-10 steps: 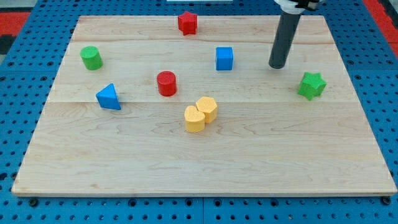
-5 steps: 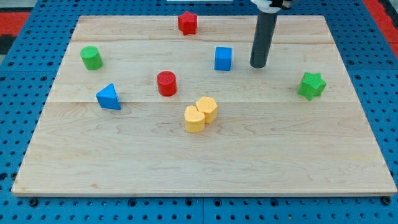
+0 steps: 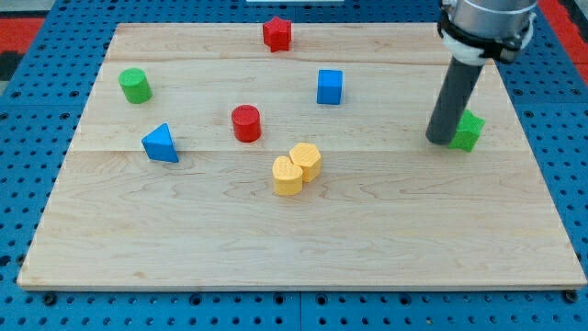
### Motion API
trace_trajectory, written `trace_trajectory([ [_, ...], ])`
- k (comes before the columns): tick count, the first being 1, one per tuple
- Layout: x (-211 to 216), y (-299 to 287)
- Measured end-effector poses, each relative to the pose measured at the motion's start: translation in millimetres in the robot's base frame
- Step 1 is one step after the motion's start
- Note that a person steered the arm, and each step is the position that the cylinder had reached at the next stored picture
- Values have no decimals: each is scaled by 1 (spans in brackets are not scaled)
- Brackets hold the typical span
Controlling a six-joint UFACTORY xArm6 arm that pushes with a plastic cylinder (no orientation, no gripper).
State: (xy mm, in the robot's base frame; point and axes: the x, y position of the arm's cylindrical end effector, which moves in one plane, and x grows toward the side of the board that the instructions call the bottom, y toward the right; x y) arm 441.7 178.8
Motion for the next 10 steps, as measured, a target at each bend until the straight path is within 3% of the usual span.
trace_trajectory([
  [1,47,-1],
  [2,67,-36],
  [5,53,-218],
  [6,44,-215],
  [10,-4,-80],
])
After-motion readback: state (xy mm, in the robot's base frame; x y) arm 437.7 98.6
